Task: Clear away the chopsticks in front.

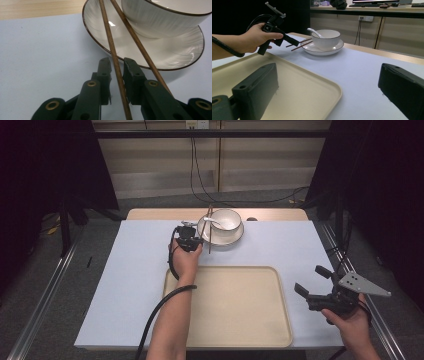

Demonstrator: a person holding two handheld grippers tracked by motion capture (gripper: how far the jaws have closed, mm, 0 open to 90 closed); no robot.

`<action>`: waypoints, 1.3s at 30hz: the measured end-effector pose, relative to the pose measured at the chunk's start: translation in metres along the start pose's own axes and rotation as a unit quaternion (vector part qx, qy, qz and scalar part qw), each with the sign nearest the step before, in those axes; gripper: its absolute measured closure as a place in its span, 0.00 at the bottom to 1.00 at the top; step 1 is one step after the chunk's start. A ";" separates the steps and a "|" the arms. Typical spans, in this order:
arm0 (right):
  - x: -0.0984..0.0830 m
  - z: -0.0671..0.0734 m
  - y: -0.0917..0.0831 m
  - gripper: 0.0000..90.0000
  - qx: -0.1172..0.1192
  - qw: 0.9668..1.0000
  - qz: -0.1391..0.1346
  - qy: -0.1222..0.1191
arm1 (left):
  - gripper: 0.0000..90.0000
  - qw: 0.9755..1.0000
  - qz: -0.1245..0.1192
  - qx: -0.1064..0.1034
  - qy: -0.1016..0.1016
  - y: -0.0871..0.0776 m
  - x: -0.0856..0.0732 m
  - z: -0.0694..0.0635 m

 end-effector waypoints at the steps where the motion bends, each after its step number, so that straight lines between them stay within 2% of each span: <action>1: 0.000 0.000 0.000 0.03 -0.002 1.000 -0.001 0.000 | 0.88 1.000 -0.001 -0.001 0.001 0.001 0.000 0.000; 2: 0.000 0.000 0.000 0.03 -0.002 1.000 -0.001 0.000 | 0.88 1.000 -0.001 -0.004 -0.001 0.002 0.001 0.000; 3: 0.000 0.000 0.000 0.03 -0.002 1.000 0.000 -0.002 | 0.91 1.000 0.006 -0.005 0.008 0.002 0.001 0.001; 4: 0.000 0.000 0.000 0.03 -0.002 1.000 0.000 -0.003 | 0.92 1.000 0.001 0.000 -0.001 0.002 0.001 0.001; 6: 0.000 0.000 0.000 0.03 0.001 1.000 0.000 0.000 | 0.95 1.000 0.006 0.001 0.006 -0.002 0.002 0.003; 11: -0.001 -0.002 -0.001 0.03 -0.002 1.000 0.002 -0.004 | 0.96 1.000 -0.006 0.006 0.001 -0.013 0.004 0.003; 13: -0.001 -0.002 -0.001 0.03 -0.002 1.000 0.002 -0.002 | 0.96 1.000 -0.019 0.008 -0.008 -0.018 0.004 0.003; 15: 0.000 -0.001 -0.001 0.03 -0.001 1.000 0.000 -0.003 | 0.96 1.000 -0.026 0.000 -0.012 -0.024 0.002 0.003; 16: 0.000 -0.001 -0.001 0.02 0.001 1.000 0.002 -0.005 | 0.96 1.000 -0.027 0.003 -0.012 -0.027 0.000 0.003; 18: -0.001 0.000 -0.001 0.02 0.003 1.000 0.000 -0.003 | 0.96 0.999 -0.036 -0.003 -0.021 -0.033 -0.003 0.003; 22: -0.001 0.000 -0.001 0.02 0.004 1.000 0.000 -0.005 | 0.96 0.998 -0.047 -0.003 -0.039 -0.049 -0.012 0.006; 26: -0.001 0.000 -0.001 0.02 0.003 1.000 0.000 -0.005 | 0.96 0.997 -0.059 -0.005 -0.046 -0.068 -0.020 0.008; 30: 0.000 0.000 0.000 0.02 -0.001 1.000 0.000 -0.007 | 0.96 0.995 -0.082 -0.008 -0.054 -0.090 -0.026 0.009; 34: 0.000 0.001 0.000 0.02 0.000 1.000 -0.001 -0.005 | 0.96 0.994 -0.084 -0.006 -0.069 -0.109 -0.037 0.013; 35: 0.000 0.002 0.000 0.02 0.002 1.000 -0.001 -0.005 | 0.96 0.993 -0.090 -0.006 -0.075 -0.114 -0.040 0.014; 37: 0.000 0.002 0.000 0.01 0.001 1.000 -0.002 -0.007 | 0.96 0.993 -0.095 0.003 -0.064 -0.122 -0.045 0.014; 39: 0.000 0.002 0.000 0.01 0.003 1.000 -0.002 -0.007 | 0.96 0.993 -0.103 0.000 -0.063 -0.131 -0.049 0.014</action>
Point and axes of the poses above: each handheld gripper's, and its own axes: y roughly forward along the jaws, x roughly out of its top, z roughly to its left, the point moved 5 cm from there along y, roughly forward along the jaws, and after that the axes turned 5 degrees about -z, right-handed, at the moved point
